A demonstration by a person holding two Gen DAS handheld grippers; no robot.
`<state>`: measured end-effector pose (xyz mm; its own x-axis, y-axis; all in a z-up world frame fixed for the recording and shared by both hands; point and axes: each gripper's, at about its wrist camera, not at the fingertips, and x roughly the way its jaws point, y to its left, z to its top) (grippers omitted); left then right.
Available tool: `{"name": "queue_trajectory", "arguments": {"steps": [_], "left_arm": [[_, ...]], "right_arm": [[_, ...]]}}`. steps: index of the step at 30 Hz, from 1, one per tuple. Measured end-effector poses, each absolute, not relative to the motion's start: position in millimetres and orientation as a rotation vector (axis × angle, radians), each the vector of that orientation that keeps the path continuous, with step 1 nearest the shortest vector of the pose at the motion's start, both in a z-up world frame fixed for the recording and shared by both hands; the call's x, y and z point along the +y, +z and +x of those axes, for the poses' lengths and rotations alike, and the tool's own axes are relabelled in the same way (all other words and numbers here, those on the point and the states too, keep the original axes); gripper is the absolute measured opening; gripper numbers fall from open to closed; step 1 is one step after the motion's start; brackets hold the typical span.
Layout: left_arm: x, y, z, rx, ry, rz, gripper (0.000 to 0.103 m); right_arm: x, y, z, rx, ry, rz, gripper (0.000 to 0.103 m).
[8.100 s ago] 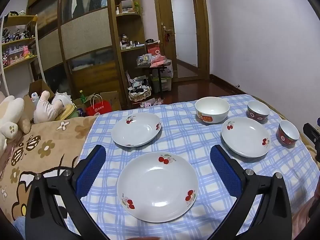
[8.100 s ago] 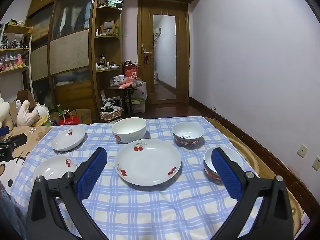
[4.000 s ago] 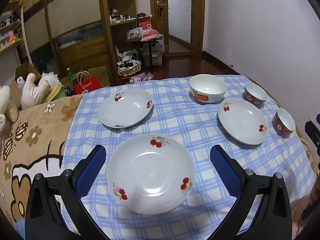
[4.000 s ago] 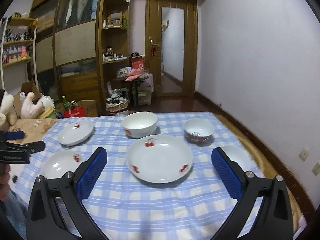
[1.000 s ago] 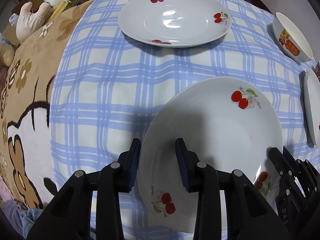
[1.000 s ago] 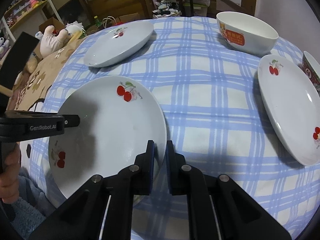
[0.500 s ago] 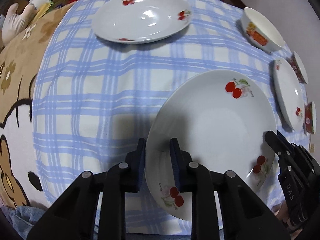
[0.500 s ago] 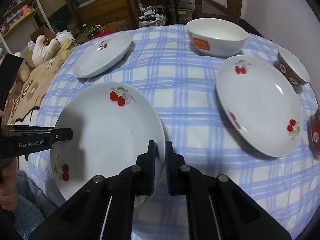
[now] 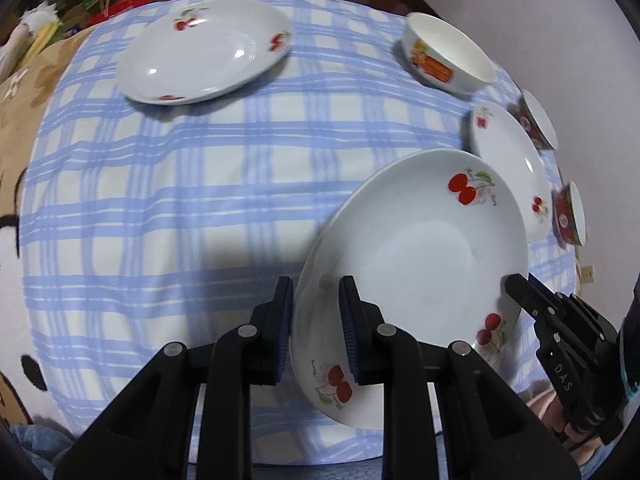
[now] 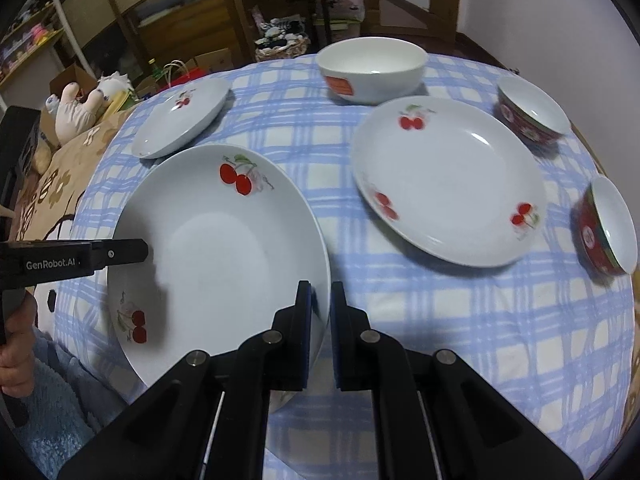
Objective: Organize plates and bowls
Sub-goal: 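Hold the cherry plate tilted in the left gripper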
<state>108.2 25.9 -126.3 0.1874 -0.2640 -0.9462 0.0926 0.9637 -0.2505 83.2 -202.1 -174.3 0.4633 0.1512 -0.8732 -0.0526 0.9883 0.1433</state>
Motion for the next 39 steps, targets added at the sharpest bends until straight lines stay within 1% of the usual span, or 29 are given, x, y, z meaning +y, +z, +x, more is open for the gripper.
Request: {"name": "queue_trajectory", "arguments": {"steps": [7,15,23,28,32,39], "left_arm": [[-10,-126,98,1.352,-0.34,-0.08,0.023],[-34,-131,90,1.369,-0.393,-0.029,0.023],[-46,-142,88,1.384,-0.387,0.011,0.023],[-51,-146,92,1.415,-0.4,-0.011,0.023],[-56,-147,93,1.408,-0.394,0.024,0.023],[-57,-149,95,1.405,-0.398,-0.008,0.023]], "right_arm": [[-229,-167,70,1.076,0.072,0.099,0.01],[-253,-182,61,1.13,0.029,0.127,0.01],[-260,-197,60,1.167,0.005,0.139,0.01],[-264,-200,62,1.18,-0.017,0.148,0.01],[-264,-204,63,1.193,-0.023,0.146,0.01],[-262,-208,66,1.203,-0.034,0.144,0.011]]}}
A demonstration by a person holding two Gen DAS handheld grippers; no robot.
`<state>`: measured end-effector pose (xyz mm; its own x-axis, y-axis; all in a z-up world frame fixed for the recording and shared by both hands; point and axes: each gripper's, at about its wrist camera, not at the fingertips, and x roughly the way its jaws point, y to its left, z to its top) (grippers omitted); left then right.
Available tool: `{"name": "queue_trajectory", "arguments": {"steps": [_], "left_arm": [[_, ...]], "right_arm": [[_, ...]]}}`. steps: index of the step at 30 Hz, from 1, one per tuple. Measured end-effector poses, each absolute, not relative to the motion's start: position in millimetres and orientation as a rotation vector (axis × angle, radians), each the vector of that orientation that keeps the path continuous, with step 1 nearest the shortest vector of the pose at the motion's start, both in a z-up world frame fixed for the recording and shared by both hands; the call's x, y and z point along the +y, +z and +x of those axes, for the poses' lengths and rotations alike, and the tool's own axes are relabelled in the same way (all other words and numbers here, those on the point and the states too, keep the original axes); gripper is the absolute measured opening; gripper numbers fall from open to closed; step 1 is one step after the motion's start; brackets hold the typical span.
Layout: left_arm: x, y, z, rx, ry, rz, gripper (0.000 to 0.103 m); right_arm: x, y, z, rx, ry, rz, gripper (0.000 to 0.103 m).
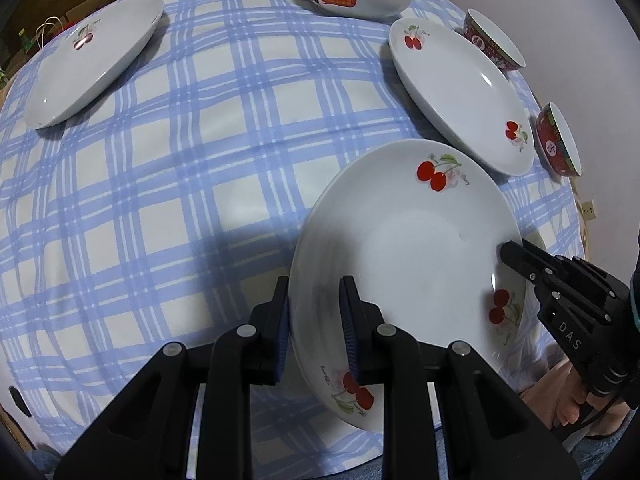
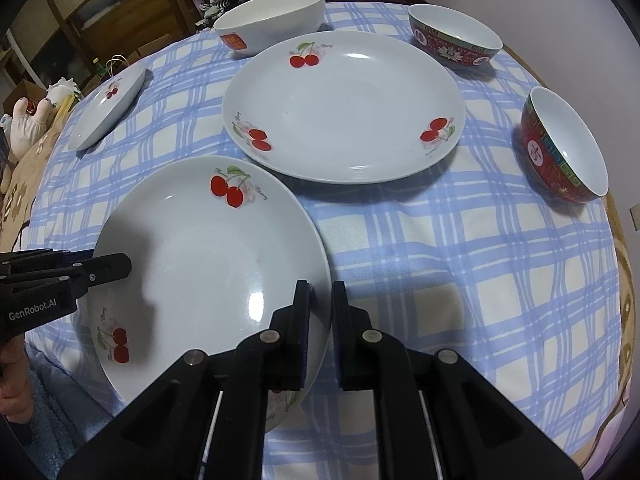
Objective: Organize plates and bowls
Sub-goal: 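Hold the cherry plate tilted in the left gripper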
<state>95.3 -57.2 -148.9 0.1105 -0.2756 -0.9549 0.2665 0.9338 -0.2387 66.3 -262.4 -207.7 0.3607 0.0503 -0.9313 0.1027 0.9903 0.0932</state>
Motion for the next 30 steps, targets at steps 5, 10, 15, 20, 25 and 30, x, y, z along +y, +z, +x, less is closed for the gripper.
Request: {"name": "queue_trajectory", "arguments": {"steps": [5,10,15,20,25,30], "left_arm": [[-57.9,-148.5,95.3,1.386,-0.4,0.016,0.023],[-57.4,-148.8,94.9,1.382,-0.401,0.017,0.023],[-59.9,-149.0,95.1,1.382,-0.403,0.031,0.023],[-60.4,-149.9,95.3,1.382,-0.405,0.031,0.023],[-58.9,-150.9,95.7,1.378,-0.406,0.034,0.023],[-58.5,-151.5,95.1,1.373,-0.408,0.035,0.023]], "right_arm": [[-262.8,-207.8,66.6,1.198,-0.038,0.142,0.011],[-262.9,-207.6,66.2,1.198,-0.039,0.145,0.011],[-262.9,-207.6,66.4,1.198,-0.039,0.145,0.011],[-263.0,-207.7,66.7,1.198,-0.04,0.146,0.011],[-262.9,-207.9,66.4,1.194,-0.042,0.13,0.011],[-262.2,-207.4,66.4,1.194,-0.041,0.134,0.011]]}}
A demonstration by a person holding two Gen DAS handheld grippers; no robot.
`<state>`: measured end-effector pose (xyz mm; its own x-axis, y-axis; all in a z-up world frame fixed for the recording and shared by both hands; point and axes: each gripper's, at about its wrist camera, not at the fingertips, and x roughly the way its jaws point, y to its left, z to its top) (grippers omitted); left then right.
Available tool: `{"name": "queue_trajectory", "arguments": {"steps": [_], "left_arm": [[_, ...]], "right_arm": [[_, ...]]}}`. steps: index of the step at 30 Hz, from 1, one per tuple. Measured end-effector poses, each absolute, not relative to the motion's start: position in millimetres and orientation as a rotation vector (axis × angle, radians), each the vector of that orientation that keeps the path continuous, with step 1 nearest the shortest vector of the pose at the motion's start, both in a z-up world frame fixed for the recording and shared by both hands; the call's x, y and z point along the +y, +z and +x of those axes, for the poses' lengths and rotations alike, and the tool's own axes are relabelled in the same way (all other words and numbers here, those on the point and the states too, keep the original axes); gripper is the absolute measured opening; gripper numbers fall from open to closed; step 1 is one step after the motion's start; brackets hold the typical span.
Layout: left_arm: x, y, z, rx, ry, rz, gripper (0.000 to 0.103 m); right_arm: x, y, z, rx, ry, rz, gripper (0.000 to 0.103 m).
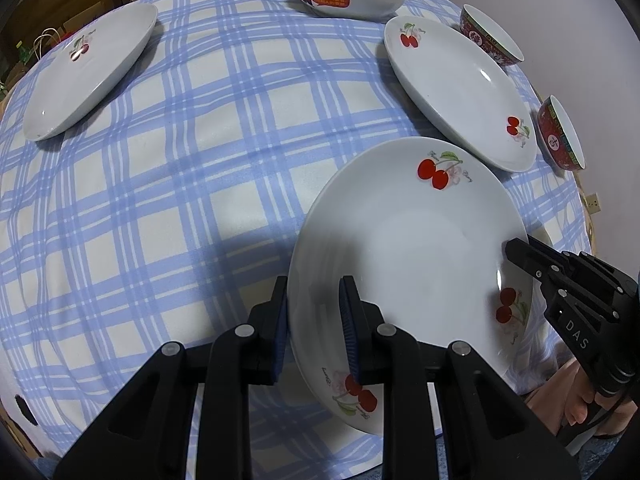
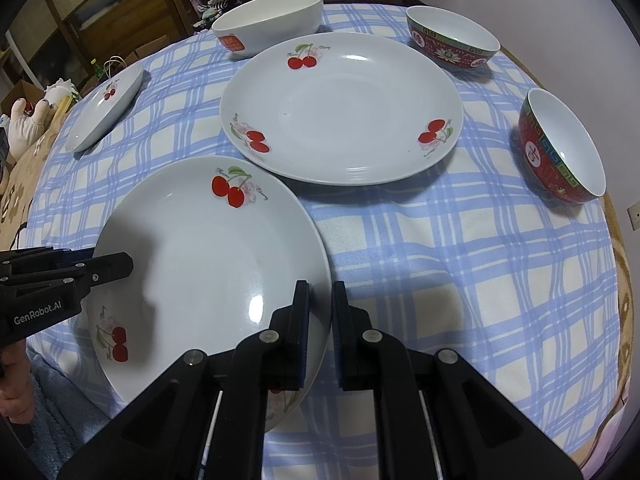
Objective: Organize plates and bowls
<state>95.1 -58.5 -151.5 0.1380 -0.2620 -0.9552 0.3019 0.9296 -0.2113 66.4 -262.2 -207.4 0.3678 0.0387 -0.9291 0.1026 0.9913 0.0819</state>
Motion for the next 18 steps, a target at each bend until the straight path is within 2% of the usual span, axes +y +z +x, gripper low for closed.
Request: {"name": "queue_trajectory", "arguments": {"steps": [18], "left_arm": [[-62.8,-151.2,90.7,1.342,-0.382,0.08,0.024]], "right_arm": [[-258.2,-202.8,63.6,1.182,-0.056,0.105,0.012]]}}
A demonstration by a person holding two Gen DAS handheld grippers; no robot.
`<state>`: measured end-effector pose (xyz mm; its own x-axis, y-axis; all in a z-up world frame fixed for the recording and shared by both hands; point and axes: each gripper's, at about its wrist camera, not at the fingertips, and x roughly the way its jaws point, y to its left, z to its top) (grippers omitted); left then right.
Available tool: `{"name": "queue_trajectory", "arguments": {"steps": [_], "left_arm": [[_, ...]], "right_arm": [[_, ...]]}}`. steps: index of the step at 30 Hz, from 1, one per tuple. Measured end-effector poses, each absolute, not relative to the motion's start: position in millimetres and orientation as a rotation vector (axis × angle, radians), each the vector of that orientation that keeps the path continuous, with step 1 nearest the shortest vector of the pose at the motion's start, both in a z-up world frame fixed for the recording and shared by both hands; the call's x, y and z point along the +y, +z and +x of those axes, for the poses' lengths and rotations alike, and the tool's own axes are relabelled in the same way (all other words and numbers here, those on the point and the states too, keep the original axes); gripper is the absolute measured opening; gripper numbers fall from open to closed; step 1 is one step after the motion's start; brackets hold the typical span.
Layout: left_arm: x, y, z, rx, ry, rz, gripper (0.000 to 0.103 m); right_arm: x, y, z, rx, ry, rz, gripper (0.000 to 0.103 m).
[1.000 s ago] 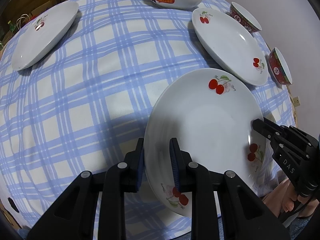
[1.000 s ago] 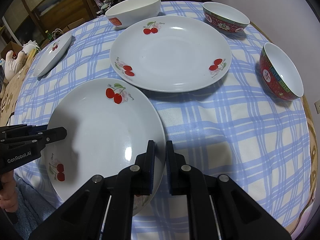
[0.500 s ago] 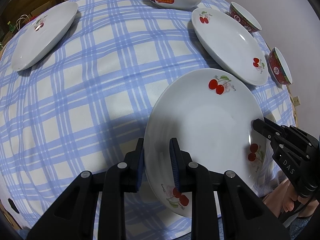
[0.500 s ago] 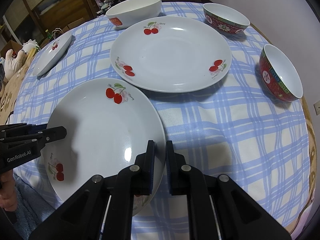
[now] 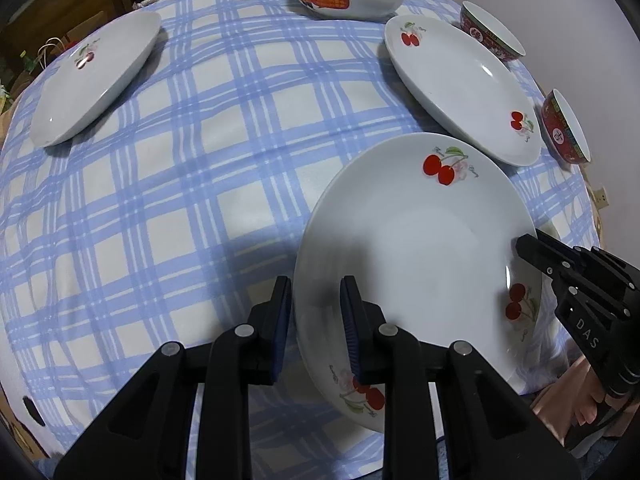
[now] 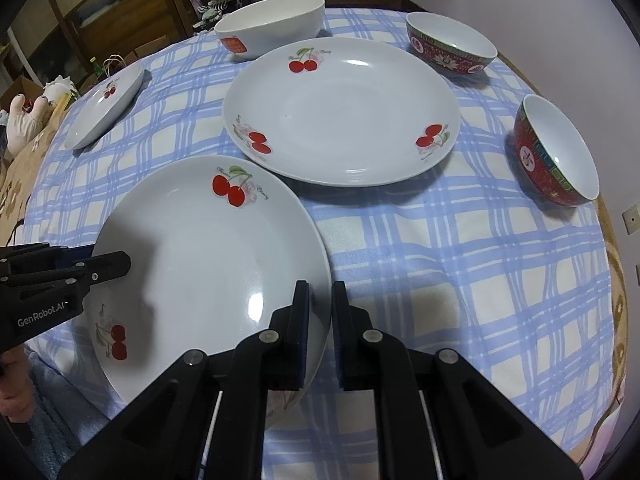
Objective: Organize plates and bowls
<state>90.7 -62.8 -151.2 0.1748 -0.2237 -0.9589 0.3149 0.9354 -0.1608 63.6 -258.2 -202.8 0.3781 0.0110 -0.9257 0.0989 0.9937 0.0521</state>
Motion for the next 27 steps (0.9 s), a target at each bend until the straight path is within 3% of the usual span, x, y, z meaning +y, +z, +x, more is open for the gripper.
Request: {"name": "queue_trajectory", "arguments": {"steps": [6,8,10,12,13,14,15,19,21,22,23,27], "left_arm": [[-61,-138,89,1.304,-0.351,0.09,0.028],[-62,-131,88,1.276,-0.348,0.1,0.035],[-63,-125,87,1.243,-0.342,0.123,0.05],[-61,-119,85,1.204,-0.335,0.151,0.054],[-62,-116,84,1.193,-0.336,0.161,0.057],[-62,-114,84,1.187,-0.345,0.167,0.062],[-60,-113,83,1.184,-0.352,0.17,0.074],[-65,-105,80,1.128,-0.358,0.214,0.085],[-68,-101,79,1.104,-0.356,0.234,0.091],[-69,-99,79,1.089,-0.357,0.233,0.092],[-69,-98,78,1.076,-0.357,0.228,0.092],[-69,-91,75,1.019,-0.344,0.218,0.092]], "right_arm": [[-259,-192,58,1.149,-0.06,0.104,0.012],[-261,-187,54,1.133,-0.054,0.124,0.012],[-264,-180,49,1.112,-0.051,0.147,0.012],[-268,-175,45,1.097,-0.062,0.154,0.014],[-269,-174,44,1.093,-0.071,0.156,0.018],[-273,-173,43,1.093,-0.089,0.154,0.03],[-275,-172,43,1.09,-0.1,0.154,0.041],[-288,-168,41,1.07,-0.144,0.171,0.055],[-294,-166,42,1.054,-0.161,0.174,0.088],[-295,-165,42,1.043,-0.164,0.17,0.094],[-297,-162,43,1.016,-0.165,0.166,0.099],[-300,-158,45,0.988,-0.189,0.141,0.101]]}}
